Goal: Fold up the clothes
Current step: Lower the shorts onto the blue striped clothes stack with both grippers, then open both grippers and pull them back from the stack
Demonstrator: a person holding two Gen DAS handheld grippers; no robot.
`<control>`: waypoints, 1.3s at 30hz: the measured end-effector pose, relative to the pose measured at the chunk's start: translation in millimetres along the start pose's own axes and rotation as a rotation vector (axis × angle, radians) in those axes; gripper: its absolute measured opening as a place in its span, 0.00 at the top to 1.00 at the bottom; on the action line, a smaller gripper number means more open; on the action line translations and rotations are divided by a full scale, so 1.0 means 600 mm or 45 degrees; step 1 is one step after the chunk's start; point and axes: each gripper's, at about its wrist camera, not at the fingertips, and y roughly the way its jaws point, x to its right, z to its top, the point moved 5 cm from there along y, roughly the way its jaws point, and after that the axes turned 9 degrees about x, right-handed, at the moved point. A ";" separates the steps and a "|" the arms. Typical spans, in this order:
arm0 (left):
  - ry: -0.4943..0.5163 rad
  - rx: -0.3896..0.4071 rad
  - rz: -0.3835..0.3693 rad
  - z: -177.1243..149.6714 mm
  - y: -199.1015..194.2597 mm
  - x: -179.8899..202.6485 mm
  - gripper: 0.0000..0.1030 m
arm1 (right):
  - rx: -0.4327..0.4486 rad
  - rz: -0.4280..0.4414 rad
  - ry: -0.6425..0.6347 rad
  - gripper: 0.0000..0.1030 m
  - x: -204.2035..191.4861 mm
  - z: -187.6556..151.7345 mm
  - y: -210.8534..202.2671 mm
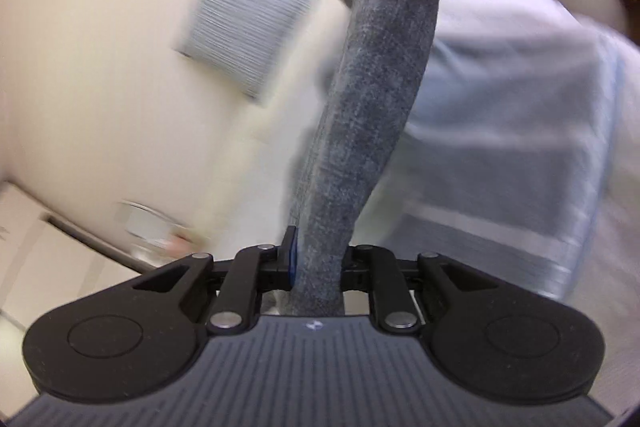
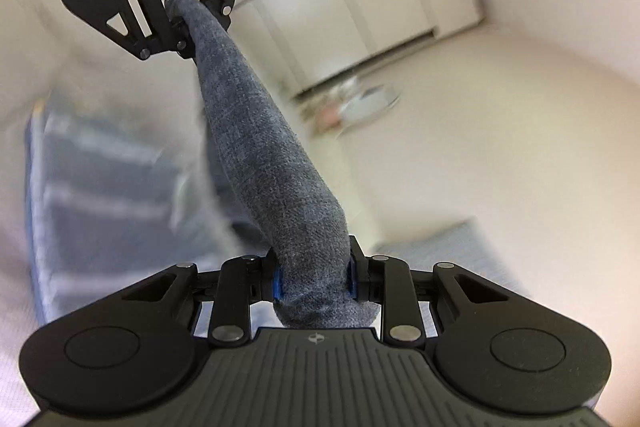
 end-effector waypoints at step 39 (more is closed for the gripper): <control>-0.088 -0.078 0.020 -0.118 -0.050 0.142 0.85 | -0.246 0.136 0.064 0.60 -0.181 -0.110 -0.073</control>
